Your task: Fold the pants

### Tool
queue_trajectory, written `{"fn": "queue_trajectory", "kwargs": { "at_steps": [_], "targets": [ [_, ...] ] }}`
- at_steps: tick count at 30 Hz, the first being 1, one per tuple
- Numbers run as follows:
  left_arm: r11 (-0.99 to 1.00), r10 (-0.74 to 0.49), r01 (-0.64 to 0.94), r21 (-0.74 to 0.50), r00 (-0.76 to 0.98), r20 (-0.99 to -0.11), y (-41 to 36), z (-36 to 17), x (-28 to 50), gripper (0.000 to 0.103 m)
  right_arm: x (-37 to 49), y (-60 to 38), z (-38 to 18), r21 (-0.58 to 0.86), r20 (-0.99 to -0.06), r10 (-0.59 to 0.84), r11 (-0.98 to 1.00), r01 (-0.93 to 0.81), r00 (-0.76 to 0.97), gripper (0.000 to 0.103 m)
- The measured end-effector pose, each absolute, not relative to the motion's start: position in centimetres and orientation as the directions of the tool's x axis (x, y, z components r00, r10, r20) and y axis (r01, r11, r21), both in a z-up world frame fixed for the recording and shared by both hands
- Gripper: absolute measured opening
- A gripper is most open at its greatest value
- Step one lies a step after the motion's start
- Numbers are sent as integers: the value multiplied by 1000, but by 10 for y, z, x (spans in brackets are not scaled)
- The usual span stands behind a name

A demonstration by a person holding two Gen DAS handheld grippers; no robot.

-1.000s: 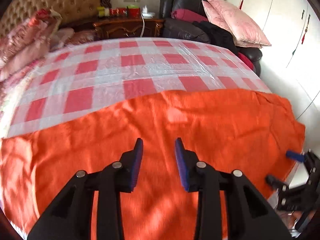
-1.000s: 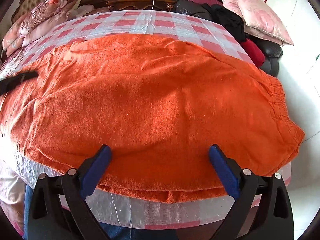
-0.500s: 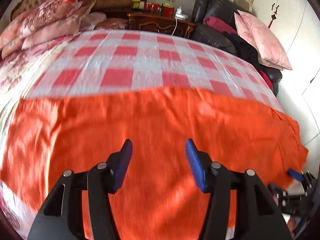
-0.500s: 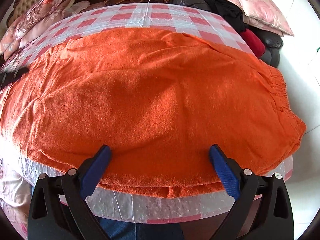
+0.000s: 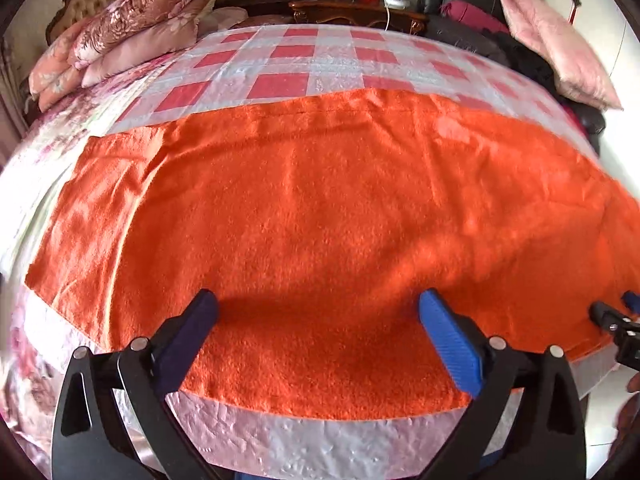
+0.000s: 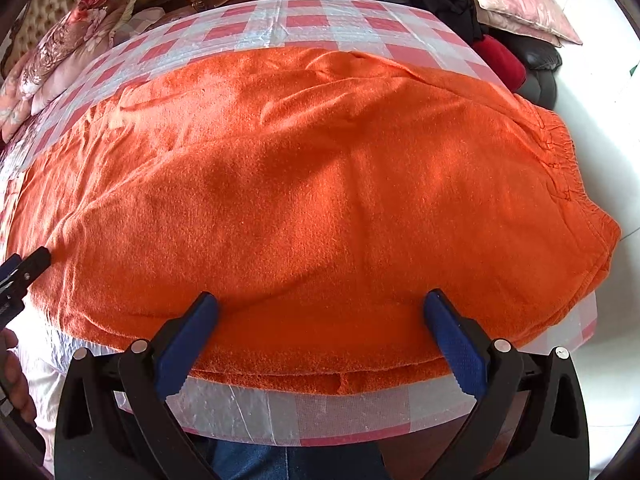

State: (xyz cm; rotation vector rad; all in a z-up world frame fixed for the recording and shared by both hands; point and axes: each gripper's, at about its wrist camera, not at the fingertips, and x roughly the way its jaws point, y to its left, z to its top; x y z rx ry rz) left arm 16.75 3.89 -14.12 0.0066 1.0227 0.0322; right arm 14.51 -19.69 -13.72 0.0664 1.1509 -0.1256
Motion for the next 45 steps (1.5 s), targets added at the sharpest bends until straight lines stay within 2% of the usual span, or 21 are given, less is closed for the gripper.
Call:
{"fn": "queue_trajectory", "kwargs": {
  "at_steps": [3, 5, 8, 10, 14, 20, 23, 29, 32, 35, 38, 40, 43, 45],
  "targets": [
    [1000, 15, -5, 15, 563, -826, 41, -142, 164, 102, 145, -199, -132, -13, -917, -63, 992, 128, 394, 99],
    [999, -7, 31, 12, 566, -824, 44, -141, 163, 101, 140, -194, -114, -12, -880, -61, 994, 108, 472, 99],
    [995, 99, -42, 92, 602, -792, 51, -135, 156, 101, 145, -165, -97, -55, -843, -44, 998, -5, 536, 99],
    [997, 71, -25, 70, 591, -804, 58, -134, 156, 101, 153, -147, -97, -17, -840, 15, 998, -55, 543, 99],
    [988, 151, -53, 148, 584, -798, 71, -135, 158, 101, 167, -122, -119, -58, -864, 2, 993, -103, 504, 97],
    [995, 93, -84, 54, 581, -809, 106, -139, 163, 102, 155, -125, -137, -41, -896, 9, 994, -104, 444, 97],
    [994, 105, -84, 68, 601, -793, 116, -134, 162, 99, 155, -126, -134, -36, -899, 8, 995, -91, 439, 97],
    [969, 230, -212, 127, 581, -781, 178, -136, 168, 99, 164, -99, -105, 47, -848, 132, 983, -176, 514, 97],
    [953, 289, -253, 170, 574, -766, 214, -135, 173, 100, 178, -85, -112, 12, -853, 107, 982, -187, 511, 97],
    [932, 339, -310, 187, 567, -751, 242, -125, 179, 94, 187, -81, -126, -3, -875, 80, 985, -171, 477, 97],
    [971, 216, -222, 91, 644, -734, 245, -110, 191, 93, 189, -83, -134, -8, -882, 63, 989, -149, 467, 97],
    [987, 161, -116, 113, 670, -724, 229, -108, 211, 93, 189, -82, -134, -7, -882, 63, 989, -146, 467, 97],
    [974, 164, 19, 227, 635, -755, 205, -126, 250, 93, 188, -83, -135, -6, -884, 61, 990, -142, 464, 98],
    [973, 172, 11, 230, 628, -759, 215, -125, 266, 93, 188, -83, -135, -5, -887, 61, 990, -142, 458, 98]
  ]
}}
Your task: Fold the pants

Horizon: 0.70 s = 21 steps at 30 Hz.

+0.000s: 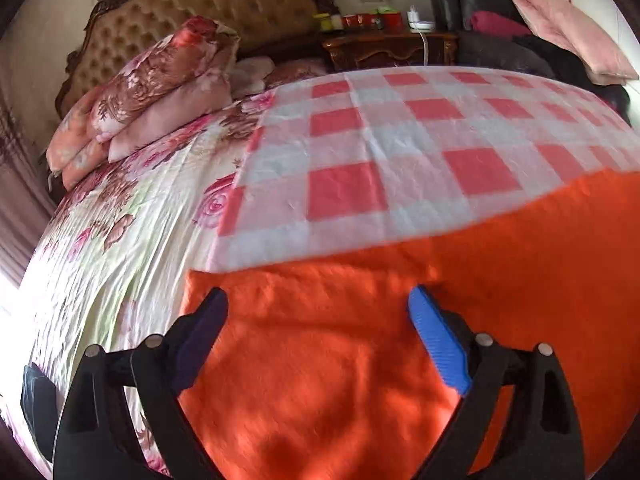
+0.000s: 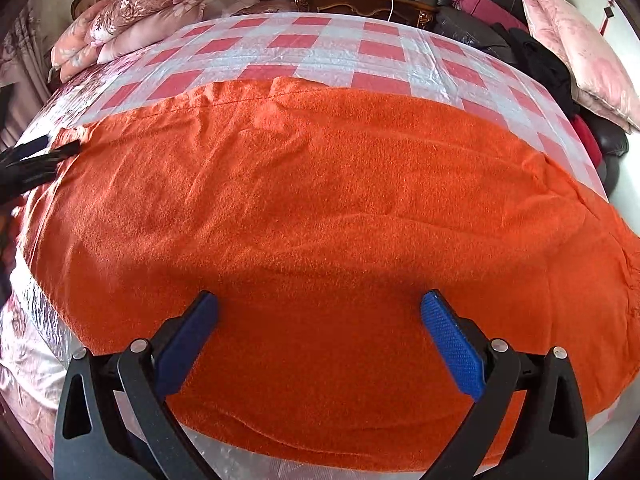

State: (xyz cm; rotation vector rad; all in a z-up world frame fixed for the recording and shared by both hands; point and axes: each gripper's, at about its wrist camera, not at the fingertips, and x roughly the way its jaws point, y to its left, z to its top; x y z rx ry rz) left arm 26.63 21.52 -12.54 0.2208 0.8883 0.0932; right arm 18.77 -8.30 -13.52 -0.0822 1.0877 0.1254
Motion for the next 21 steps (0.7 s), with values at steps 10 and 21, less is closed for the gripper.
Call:
{"fn": "queue_trajectory", "kwargs": {
  "at_steps": [10, 21],
  "targets": [
    [963, 268, -152, 222, 594, -758, 300, -110, 272, 97, 187, -81, -134, -8, -884, 66, 988, -155, 462, 97],
    [929, -187, -128, -346, 645, -741, 376, -116, 143, 59, 182, -61, -119, 65, -860, 175, 969, -238, 479, 63]
  ]
}}
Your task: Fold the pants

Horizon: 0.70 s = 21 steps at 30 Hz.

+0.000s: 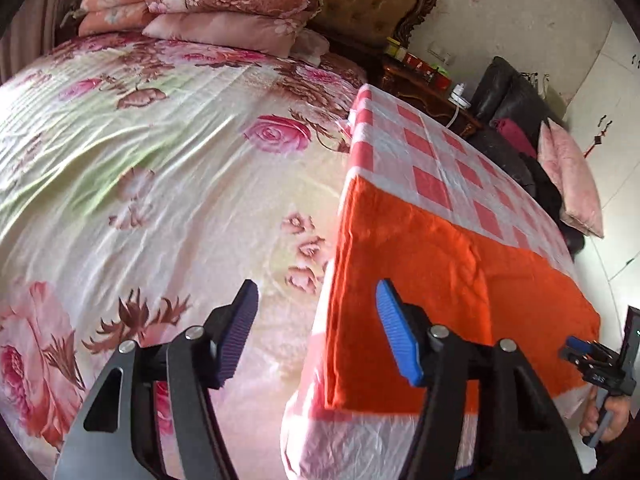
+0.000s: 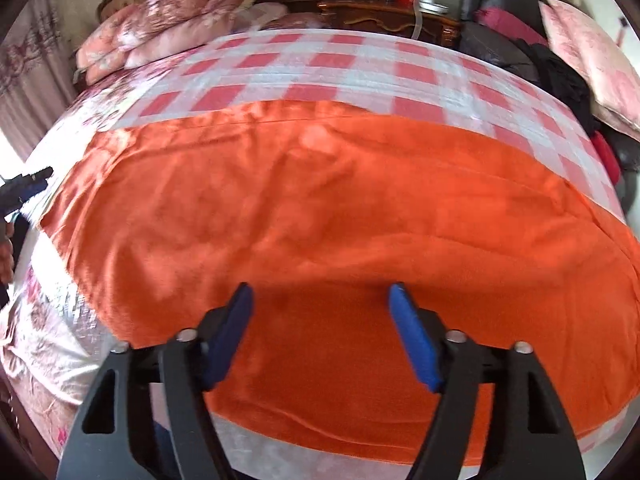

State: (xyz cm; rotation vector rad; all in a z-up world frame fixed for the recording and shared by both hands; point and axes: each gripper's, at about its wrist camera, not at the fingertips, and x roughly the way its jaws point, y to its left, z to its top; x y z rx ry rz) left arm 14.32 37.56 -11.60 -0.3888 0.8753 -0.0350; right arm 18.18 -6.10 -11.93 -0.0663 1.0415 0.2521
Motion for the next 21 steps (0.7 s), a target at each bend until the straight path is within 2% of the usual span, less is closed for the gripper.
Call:
{"fn": "queue_trajectory", "kwargs": {
  "at_steps": [2, 4, 5, 8, 12, 19, 21],
  "targets": [
    [938, -196, -106, -330, 624, -756, 368, -124, 138, 48, 182, -43, -120, 73, -860, 203, 957, -282, 469, 59],
    [938, -226, -80, -337, 597, -769, 359, -133, 137, 42, 182, -29, -121, 50, -860, 197, 951, -307, 470, 59],
    [938, -241, -63, -340, 586, -774, 353, -136, 138, 35, 182, -23, -121, 41, -859, 194, 949, -313, 473, 59],
    [954, -222, -37, -296, 577, -786, 346, -136, 140, 29, 186, -13, -122, 23, -864, 175, 950, -311, 473, 59],
    [958, -224, -15, -285, 579, -784, 356, -130, 141, 8, 189, -6, -124, 3, -870, 153, 953, -304, 469, 60],
    [920, -247, -98, -380, 607, -755, 394, -136, 135, 8, 196, 21, -126, 8, -870, 179, 936, -351, 460, 62],
    [890, -251, -157, -428, 615, -748, 407, -139, 130, 13, 197, 31, -125, -1, -870, 178, 932, -363, 459, 62]
  ]
}}
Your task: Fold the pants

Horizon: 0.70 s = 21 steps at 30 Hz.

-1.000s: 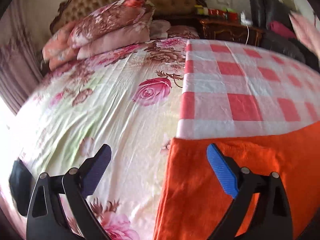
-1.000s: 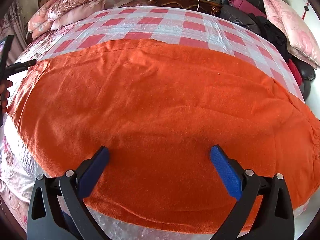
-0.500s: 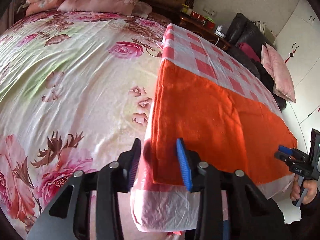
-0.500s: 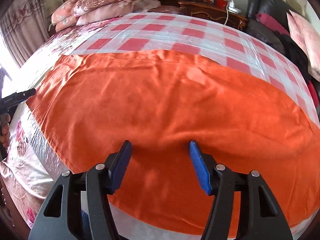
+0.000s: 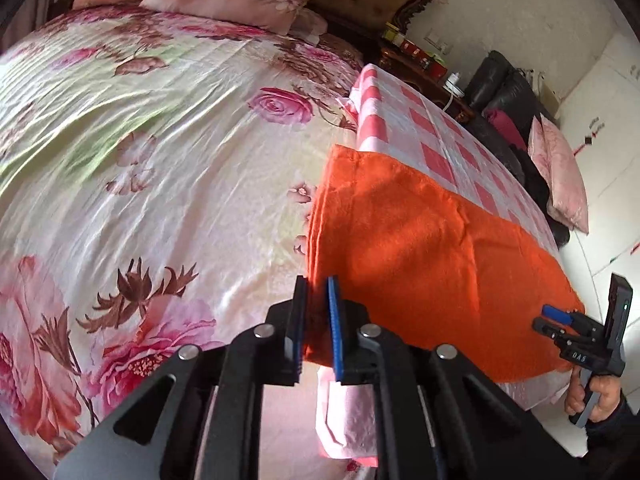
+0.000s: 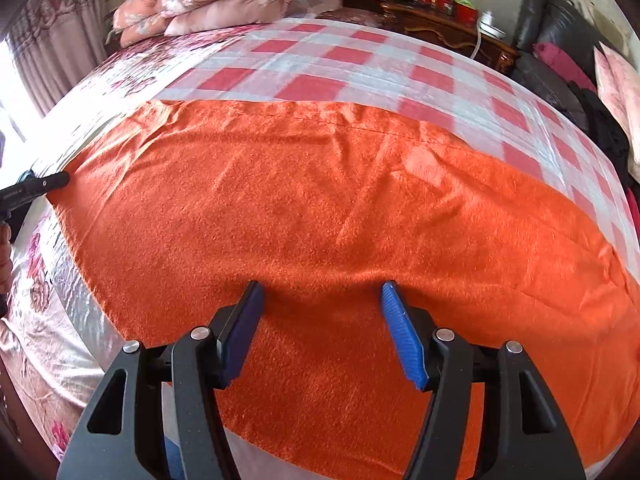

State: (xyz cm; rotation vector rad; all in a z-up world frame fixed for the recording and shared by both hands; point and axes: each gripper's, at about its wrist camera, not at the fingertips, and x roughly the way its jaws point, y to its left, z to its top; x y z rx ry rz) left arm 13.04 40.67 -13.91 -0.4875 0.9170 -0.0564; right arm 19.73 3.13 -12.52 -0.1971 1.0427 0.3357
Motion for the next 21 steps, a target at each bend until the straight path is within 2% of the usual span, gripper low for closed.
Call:
{"fn": "queue_trajectory", "kwargs": {
  "at_steps": [1, 2, 3, 4, 5, 7, 8, 9, 11, 14, 16, 17, 19, 20, 21],
  "targets": [
    [879, -251, -173, -445, 625, -739, 410, -139, 127, 15, 198, 34, -125, -9, -873, 167, 934, -357, 458, 63],
    [861, -233, -213, -462, 642, -731, 415, -136, 120, 29, 199, 35, -125, -11, -876, 160, 937, -350, 455, 64],
    [860, -199, -243, -450, 652, -732, 416, -131, 115, 36, 199, 35, -124, -9, -878, 158, 938, -346, 452, 64],
    [868, -159, -254, -427, 673, -722, 411, -120, 109, 36, 199, 33, -124, -4, -880, 157, 941, -339, 447, 68],
    [878, -148, -233, -418, 698, -701, 401, -109, 105, 36, 200, 32, -124, 3, -883, 157, 944, -330, 443, 76],
    [912, -141, -167, -374, 729, -670, 363, -86, 102, 37, 199, 33, -126, -6, -887, 141, 949, -316, 441, 85],
    [931, -153, -118, -346, 734, -661, 340, -78, 104, 39, 199, 34, -128, -15, -889, 131, 950, -313, 439, 86],
    [954, -155, -65, -294, 732, -664, 307, -72, 107, 47, 198, 34, -129, -23, -886, 124, 951, -309, 446, 87],
    [979, -136, -9, -203, 712, -689, 257, -74, 116, 58, 197, 33, -129, -22, -886, 120, 954, -300, 447, 88],
    [996, -86, 52, -68, 650, -755, 197, -98, 135, 58, 197, 30, -131, -4, -887, 130, 957, -290, 444, 88],
    [999, -32, 34, -14, 611, -791, 178, -117, 144, 58, 195, 30, -131, -4, -884, 133, 956, -292, 448, 89],
    [1000, -14, 18, -4, 594, -804, 173, -123, 148, 59, 195, 29, -131, -5, -883, 133, 956, -294, 449, 94],
    [1000, 28, -13, 25, 562, -827, 169, -133, 151, 67, 196, 27, -133, 1, -889, 132, 958, -286, 439, 98],
    [998, 67, -31, 60, 566, -822, 167, -134, 150, 77, 196, 25, -134, 9, -887, 140, 959, -285, 441, 98],
    [995, 100, -46, 89, 562, -821, 167, -136, 149, 81, 195, 26, -134, 3, -884, 139, 957, -291, 446, 98]
  ]
}}
